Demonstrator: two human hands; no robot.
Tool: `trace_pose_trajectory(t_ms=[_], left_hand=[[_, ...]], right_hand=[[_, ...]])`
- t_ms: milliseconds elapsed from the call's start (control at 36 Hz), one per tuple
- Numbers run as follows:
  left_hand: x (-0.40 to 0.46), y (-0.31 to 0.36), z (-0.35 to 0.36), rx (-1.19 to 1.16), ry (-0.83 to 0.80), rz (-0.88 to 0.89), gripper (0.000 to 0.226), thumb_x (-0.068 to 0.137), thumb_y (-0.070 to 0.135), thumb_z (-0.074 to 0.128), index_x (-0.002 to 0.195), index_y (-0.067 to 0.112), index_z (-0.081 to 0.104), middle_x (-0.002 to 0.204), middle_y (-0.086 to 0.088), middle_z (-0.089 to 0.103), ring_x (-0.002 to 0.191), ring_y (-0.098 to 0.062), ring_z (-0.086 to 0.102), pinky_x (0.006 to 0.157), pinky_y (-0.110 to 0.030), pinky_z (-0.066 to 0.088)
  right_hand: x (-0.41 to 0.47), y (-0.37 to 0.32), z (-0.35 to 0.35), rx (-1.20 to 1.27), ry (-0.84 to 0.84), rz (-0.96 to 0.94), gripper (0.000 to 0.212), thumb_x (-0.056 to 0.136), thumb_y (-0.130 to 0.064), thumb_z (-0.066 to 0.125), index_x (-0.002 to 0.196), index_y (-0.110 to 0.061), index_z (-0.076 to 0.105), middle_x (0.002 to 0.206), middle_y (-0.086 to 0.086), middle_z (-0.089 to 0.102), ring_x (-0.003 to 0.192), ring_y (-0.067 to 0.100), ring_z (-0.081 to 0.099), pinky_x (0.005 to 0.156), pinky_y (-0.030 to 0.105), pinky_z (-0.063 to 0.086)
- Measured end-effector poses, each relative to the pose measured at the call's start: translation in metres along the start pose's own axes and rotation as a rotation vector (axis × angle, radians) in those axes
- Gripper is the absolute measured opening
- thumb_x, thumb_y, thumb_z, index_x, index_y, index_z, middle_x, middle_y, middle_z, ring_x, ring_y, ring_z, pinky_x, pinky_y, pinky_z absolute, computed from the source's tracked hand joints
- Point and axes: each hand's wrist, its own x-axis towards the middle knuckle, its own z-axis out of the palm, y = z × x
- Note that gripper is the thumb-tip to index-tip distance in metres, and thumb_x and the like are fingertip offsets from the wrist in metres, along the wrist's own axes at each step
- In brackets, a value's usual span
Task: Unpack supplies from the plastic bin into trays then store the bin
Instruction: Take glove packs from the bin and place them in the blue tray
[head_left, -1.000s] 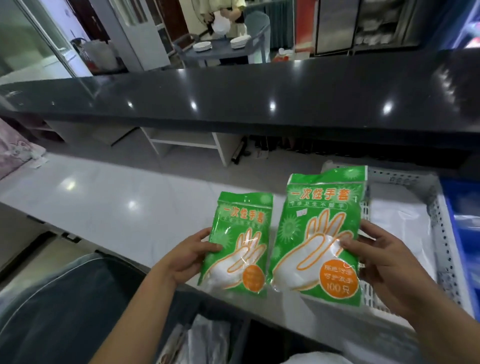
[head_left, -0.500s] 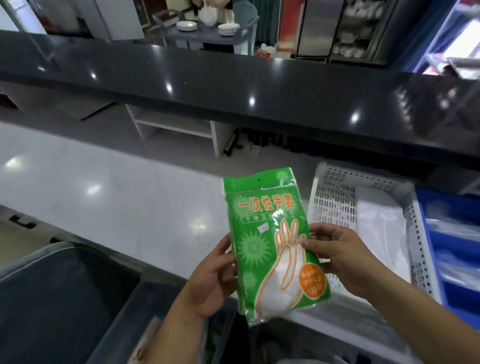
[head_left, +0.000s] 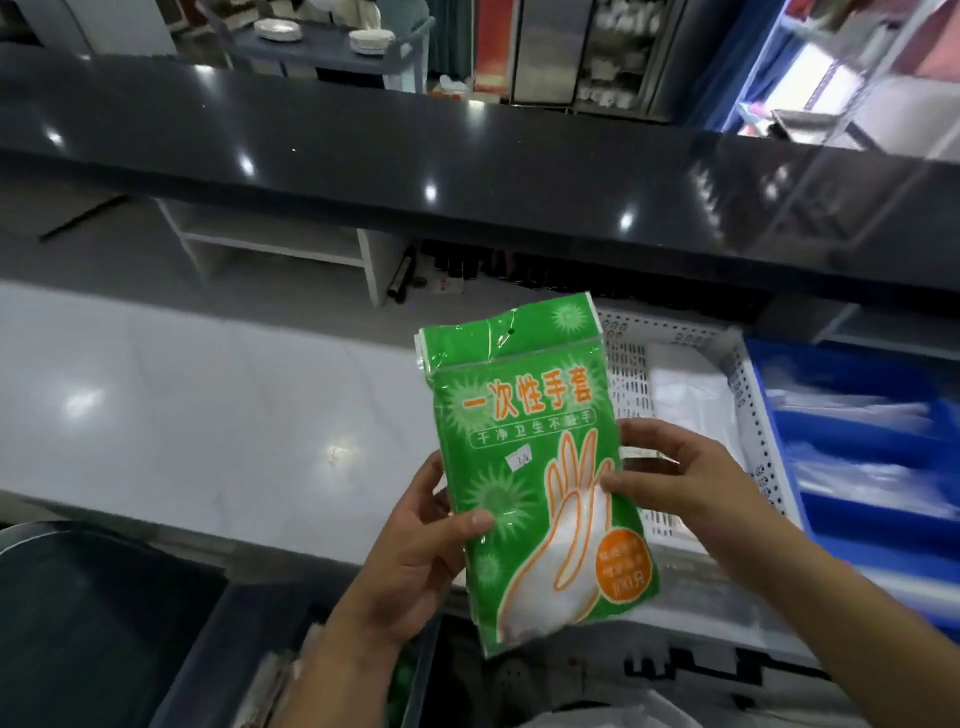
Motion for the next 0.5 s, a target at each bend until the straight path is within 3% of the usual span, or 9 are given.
trace_pose_trajectory(t_ms=[56, 139, 250, 361, 500], left_hand=[[0.001, -0.002, 0.01, -0.038, -0.068, -0.026, 0.068, 0.075, 0.004, 0.079, 0.136, 0.021, 0.053, 0.129, -0.025, 0.062, 0.111, -0.041, 0.064, 0.085, -0.047, 0.056], [0.005, -0.009, 0.023, -0.047, -0.15, -0.067, 0.066, 0.076, 0.002, 0.076, 0.136, 0.017, 0.052, 0.13, -0.027, 0.06, 0.112, -0.042, 0.063, 0.087, -0.05, 0.056], [0.013, -0.023, 0.033, 0.066, -0.222, -0.106, 0.064, 0.077, 0.002, 0.075, 0.135, 0.017, 0.054, 0.127, -0.027, 0.062, 0.115, -0.043, 0.061, 0.089, -0.046, 0.054], [0.019, -0.037, 0.036, 0.192, -0.263, -0.095, 0.06, 0.078, 0.01, 0.079, 0.133, 0.018, 0.058, 0.129, -0.019, 0.064, 0.119, -0.041, 0.06, 0.09, -0.048, 0.054], [0.022, -0.045, 0.043, 0.259, -0.245, -0.106, 0.064, 0.072, 0.014, 0.084, 0.131, 0.018, 0.06, 0.128, -0.017, 0.065, 0.116, -0.039, 0.063, 0.087, -0.048, 0.056]], right_hand=[[-0.013, 0.0, -0.012, 0.098, -0.081, 0.069, 0.05, 0.064, -0.023, 0.086, 0.111, -0.03, 0.071, 0.113, 0.0, 0.073, 0.099, 0.029, 0.072, 0.077, 0.04, 0.06], [-0.035, 0.0, -0.028, 0.163, -0.175, 0.133, 0.048, 0.066, -0.026, 0.088, 0.111, -0.019, 0.072, 0.115, 0.013, 0.072, 0.103, 0.036, 0.07, 0.078, 0.041, 0.06], [-0.063, 0.002, -0.046, 0.074, -0.049, 0.119, 0.05, 0.06, -0.028, 0.09, 0.107, -0.018, 0.074, 0.112, 0.012, 0.073, 0.1, 0.035, 0.071, 0.083, 0.048, 0.059], [-0.086, 0.006, -0.05, 0.01, 0.074, 0.062, 0.043, 0.064, -0.022, 0.085, 0.105, -0.017, 0.074, 0.107, 0.012, 0.075, 0.088, 0.029, 0.073, 0.065, 0.031, 0.058], [-0.099, 0.004, -0.054, -0.012, 0.081, 0.115, 0.034, 0.072, -0.02, 0.08, 0.105, -0.02, 0.074, 0.109, 0.009, 0.075, 0.095, 0.032, 0.072, 0.079, 0.047, 0.058]])
